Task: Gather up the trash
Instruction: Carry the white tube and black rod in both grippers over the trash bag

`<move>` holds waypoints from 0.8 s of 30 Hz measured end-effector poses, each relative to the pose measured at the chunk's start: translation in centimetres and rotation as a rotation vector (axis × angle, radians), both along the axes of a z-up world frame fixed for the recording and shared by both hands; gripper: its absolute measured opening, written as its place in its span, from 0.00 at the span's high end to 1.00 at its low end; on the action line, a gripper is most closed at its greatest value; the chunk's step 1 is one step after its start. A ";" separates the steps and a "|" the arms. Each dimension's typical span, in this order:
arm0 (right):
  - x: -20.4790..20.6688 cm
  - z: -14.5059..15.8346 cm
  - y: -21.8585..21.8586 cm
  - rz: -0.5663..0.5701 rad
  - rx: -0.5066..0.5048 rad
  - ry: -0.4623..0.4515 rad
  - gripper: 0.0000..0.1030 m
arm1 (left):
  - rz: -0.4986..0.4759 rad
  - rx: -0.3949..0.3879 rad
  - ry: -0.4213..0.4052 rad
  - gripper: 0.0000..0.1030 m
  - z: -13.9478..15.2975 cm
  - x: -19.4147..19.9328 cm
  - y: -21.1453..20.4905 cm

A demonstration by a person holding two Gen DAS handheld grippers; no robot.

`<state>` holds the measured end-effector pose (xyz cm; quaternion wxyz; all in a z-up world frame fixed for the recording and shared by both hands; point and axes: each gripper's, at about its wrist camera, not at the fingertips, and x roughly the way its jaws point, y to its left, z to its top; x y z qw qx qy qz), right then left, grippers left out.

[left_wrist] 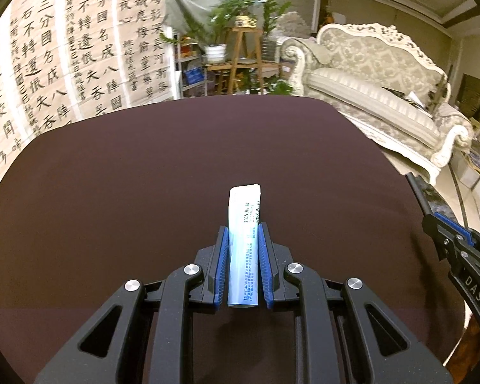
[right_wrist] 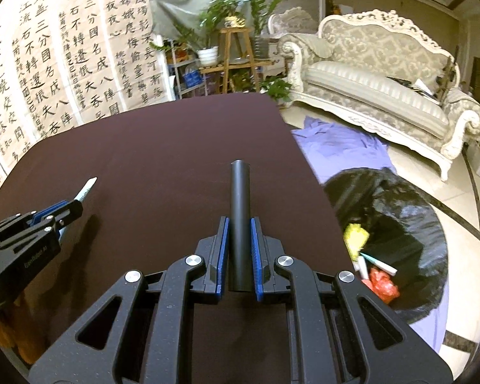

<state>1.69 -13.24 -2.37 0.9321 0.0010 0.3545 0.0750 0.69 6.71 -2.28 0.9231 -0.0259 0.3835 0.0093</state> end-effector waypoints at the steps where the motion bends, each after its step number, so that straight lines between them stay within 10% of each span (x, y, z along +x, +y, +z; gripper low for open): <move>1: -0.2 0.1 -0.5 -0.012 -0.002 -0.005 0.87 | -0.010 0.000 -0.003 0.81 0.1 0.0 -0.5; 24: -3.2 0.1 -12.8 -0.289 0.000 -0.056 0.87 | -0.265 0.007 -0.063 0.81 1.3 0.2 -12.4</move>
